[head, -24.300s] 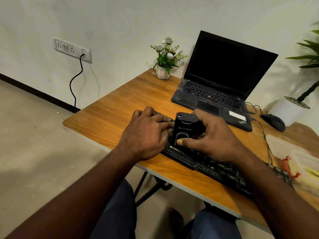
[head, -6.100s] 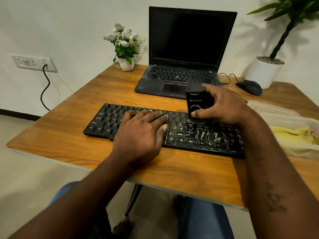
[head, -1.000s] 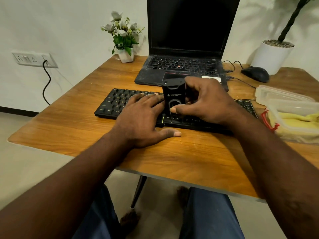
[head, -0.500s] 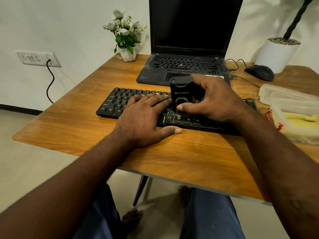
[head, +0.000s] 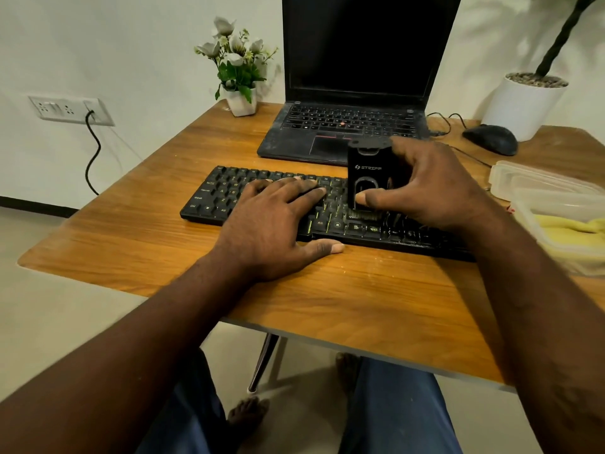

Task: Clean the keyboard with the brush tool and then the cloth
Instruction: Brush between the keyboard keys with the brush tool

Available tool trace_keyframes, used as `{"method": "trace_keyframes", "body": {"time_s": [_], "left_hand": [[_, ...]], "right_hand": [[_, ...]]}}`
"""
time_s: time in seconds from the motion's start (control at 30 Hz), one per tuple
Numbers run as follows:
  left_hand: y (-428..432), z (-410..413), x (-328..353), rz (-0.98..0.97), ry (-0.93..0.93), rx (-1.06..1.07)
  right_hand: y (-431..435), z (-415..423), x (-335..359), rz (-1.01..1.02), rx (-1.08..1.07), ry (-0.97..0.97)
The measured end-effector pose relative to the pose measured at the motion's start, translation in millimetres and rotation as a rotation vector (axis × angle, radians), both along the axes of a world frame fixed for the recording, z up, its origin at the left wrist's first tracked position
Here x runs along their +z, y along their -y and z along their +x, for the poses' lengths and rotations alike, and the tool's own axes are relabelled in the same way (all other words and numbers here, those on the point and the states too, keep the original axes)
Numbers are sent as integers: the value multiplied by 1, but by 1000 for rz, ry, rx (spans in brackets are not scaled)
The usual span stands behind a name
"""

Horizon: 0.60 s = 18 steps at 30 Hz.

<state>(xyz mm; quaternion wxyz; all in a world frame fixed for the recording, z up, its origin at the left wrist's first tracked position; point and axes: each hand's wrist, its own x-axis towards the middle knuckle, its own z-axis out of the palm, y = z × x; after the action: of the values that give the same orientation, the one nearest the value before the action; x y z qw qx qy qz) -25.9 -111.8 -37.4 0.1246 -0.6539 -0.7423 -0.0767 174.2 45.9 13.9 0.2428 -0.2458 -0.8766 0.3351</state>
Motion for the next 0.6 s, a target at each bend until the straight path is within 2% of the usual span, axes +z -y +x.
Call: {"method": "trace_keyframes", "body": {"time_s": [0.1,0.2,0.27,0.33,0.43,0.6], "left_hand": [[0,0,-1,-7,-1,2],[0,1,-1,3,5,1],[0,1,0,2,2,5],[0,0,1,11,6,1],[1,1,1,35,49,-23],[2,2,-1,4,23,15]], "right_hand": [[1,-1,-3,-46,85,52],[-1,-3,-2,65,-65,-25],[5,-6,-1,70,-72,-54],[19,-15,-4,12,55,-24],[33,-30,-8,61,222,13],[3,-10,-1,122,-113,-3]]}}
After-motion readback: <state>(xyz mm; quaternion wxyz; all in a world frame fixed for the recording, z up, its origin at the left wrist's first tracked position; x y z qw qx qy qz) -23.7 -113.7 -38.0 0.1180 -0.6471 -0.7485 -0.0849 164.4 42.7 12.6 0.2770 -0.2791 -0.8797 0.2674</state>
